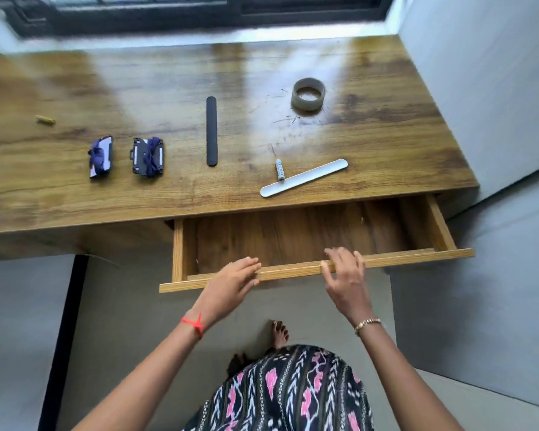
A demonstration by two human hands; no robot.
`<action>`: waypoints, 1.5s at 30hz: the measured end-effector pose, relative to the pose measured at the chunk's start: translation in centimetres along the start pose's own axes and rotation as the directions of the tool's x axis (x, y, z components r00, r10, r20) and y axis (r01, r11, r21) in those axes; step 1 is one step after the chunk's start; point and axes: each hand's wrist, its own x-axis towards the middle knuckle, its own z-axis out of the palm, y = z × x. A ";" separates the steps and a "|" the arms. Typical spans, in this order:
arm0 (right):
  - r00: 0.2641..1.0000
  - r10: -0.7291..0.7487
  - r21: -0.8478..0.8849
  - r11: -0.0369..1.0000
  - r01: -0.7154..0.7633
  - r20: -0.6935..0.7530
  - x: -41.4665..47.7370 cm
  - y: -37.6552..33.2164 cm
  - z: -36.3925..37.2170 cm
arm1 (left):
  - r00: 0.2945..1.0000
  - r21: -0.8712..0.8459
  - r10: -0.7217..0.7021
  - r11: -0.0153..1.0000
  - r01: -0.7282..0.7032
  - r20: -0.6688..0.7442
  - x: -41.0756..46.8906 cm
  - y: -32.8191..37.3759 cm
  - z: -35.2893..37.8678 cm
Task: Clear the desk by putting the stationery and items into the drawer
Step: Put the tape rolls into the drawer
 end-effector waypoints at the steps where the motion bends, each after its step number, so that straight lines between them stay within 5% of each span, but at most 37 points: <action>1: 0.999 0.019 -0.011 1.000 -0.018 0.033 0.1 -0.2 0.1 | 0.999 0.016 -0.009 1.000 0.008 0.045 0.1 -0.5 0.0; 20: 0.981 0.112 0.035 0.992 -0.119 0.161 -10.1 0.9 -1.2 | 0.955 0.039 0.175 0.981 -0.189 0.238 -8.3 -0.1 4.2; 37: 0.990 0.130 0.071 0.990 -0.126 -0.057 -17.7 1.6 -0.4 | 0.947 0.003 0.198 0.979 -0.206 0.252 -14.3 2.2 7.5; 45: 0.989 0.140 0.056 0.989 -0.138 -0.039 -20.0 1.9 -0.5 | 0.944 0.021 0.149 0.987 -0.162 0.294 -16.5 4.2 7.5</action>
